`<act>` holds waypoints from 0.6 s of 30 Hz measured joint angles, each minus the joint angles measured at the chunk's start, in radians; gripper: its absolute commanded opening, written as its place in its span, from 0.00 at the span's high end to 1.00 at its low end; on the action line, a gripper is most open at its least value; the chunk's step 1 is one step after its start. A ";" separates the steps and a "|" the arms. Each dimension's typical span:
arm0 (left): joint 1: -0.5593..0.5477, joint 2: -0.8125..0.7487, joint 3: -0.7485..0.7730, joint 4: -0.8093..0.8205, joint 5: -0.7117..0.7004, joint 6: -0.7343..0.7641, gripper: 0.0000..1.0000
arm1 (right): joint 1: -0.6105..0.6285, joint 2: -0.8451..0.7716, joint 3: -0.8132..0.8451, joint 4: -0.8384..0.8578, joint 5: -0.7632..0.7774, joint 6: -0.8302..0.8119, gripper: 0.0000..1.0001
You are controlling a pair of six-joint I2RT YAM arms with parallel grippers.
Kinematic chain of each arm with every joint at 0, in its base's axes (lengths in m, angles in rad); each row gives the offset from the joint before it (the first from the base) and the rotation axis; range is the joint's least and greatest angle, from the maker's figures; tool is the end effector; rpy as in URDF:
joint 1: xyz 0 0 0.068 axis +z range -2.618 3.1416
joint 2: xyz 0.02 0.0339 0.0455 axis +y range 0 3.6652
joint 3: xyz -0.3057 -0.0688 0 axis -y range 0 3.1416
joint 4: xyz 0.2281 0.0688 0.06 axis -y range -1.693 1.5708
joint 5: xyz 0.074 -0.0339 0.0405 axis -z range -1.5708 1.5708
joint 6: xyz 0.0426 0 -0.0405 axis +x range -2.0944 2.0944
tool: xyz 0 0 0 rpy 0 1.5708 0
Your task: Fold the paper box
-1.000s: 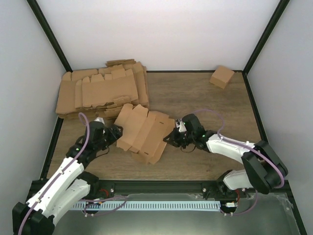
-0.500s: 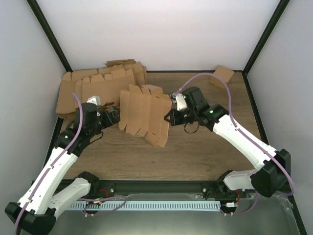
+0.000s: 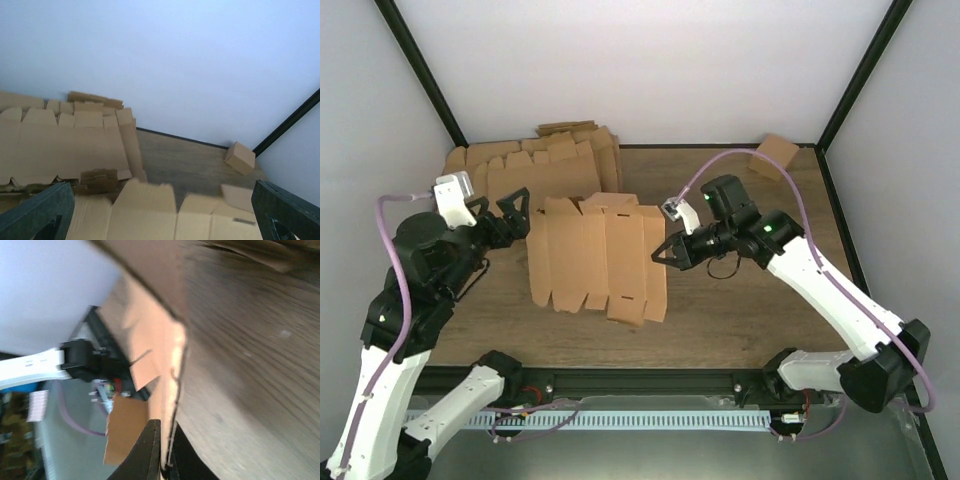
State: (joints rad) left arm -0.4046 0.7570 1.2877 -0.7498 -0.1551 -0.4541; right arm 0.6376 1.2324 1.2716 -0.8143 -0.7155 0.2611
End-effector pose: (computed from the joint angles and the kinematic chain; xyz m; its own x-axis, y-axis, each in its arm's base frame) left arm 0.0738 -0.0244 0.4654 -0.2894 -0.3475 -0.8919 0.1373 0.9071 -0.3980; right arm 0.1601 0.1534 0.3965 -0.7564 -0.3179 -0.5716 -0.6527 0.4240 0.6279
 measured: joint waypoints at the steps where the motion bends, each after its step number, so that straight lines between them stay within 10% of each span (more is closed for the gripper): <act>1: 0.000 -0.007 0.010 0.001 0.003 0.013 0.00 | 0.000 0.018 0.007 -0.035 0.053 -0.007 0.99; 9: 0.000 0.068 -0.018 0.039 0.086 0.054 0.00 | 0.000 0.250 0.037 -0.220 0.563 -0.006 0.98; 18: 0.000 0.206 -0.174 0.144 0.262 0.108 0.00 | 0.009 0.373 0.183 -0.214 0.753 -0.043 0.99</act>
State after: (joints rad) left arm -0.4046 0.9627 1.1137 -0.6060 0.1070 -0.3458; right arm 0.6468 1.6058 1.4551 -1.0283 0.0376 0.2180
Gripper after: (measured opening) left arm 0.999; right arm 0.026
